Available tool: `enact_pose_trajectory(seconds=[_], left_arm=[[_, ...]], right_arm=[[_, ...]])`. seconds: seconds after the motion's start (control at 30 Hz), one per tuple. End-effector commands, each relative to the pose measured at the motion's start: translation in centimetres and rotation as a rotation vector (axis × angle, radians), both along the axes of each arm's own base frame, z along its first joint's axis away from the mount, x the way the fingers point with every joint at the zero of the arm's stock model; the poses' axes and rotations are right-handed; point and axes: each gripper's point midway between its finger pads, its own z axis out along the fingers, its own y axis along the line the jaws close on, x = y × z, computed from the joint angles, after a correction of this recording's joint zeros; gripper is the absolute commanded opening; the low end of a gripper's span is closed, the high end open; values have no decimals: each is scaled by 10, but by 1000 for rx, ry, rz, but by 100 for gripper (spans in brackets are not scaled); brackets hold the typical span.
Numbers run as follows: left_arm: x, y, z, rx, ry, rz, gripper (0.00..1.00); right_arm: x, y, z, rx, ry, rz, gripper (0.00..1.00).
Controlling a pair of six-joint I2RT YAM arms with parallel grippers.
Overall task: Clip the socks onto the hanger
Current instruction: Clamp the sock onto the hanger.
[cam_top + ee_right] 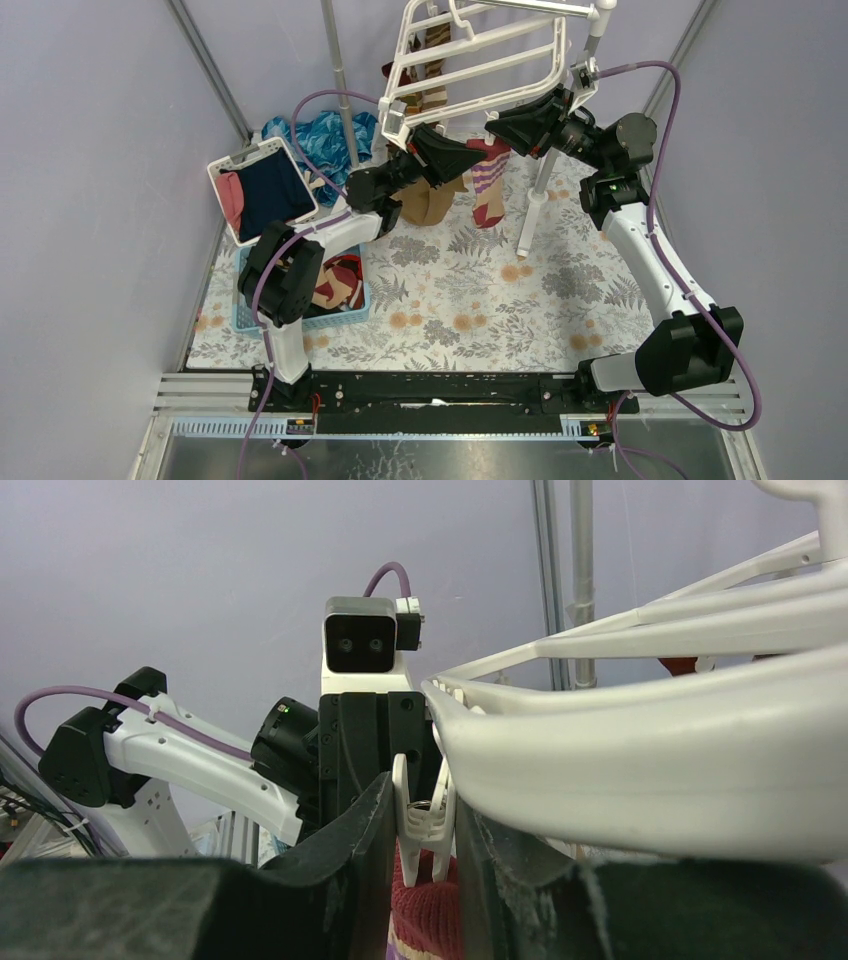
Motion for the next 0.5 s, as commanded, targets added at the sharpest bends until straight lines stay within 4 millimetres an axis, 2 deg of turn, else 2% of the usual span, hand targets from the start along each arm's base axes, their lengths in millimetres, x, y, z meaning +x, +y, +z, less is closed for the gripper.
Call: enact_pose_trajectory(seconds=[0.0, 0.23, 0.47], left_arm=[[20, 15, -1, -31, 60, 84, 0], [31, 14, -9, 3, 107, 128, 0], [21, 13, 0, -14, 68, 77, 0]], right_arm=[[-29, 6, 15, -32, -71, 109, 7], [-29, 6, 16, -30, -69, 110, 7], [-29, 6, 15, -31, -68, 109, 7]])
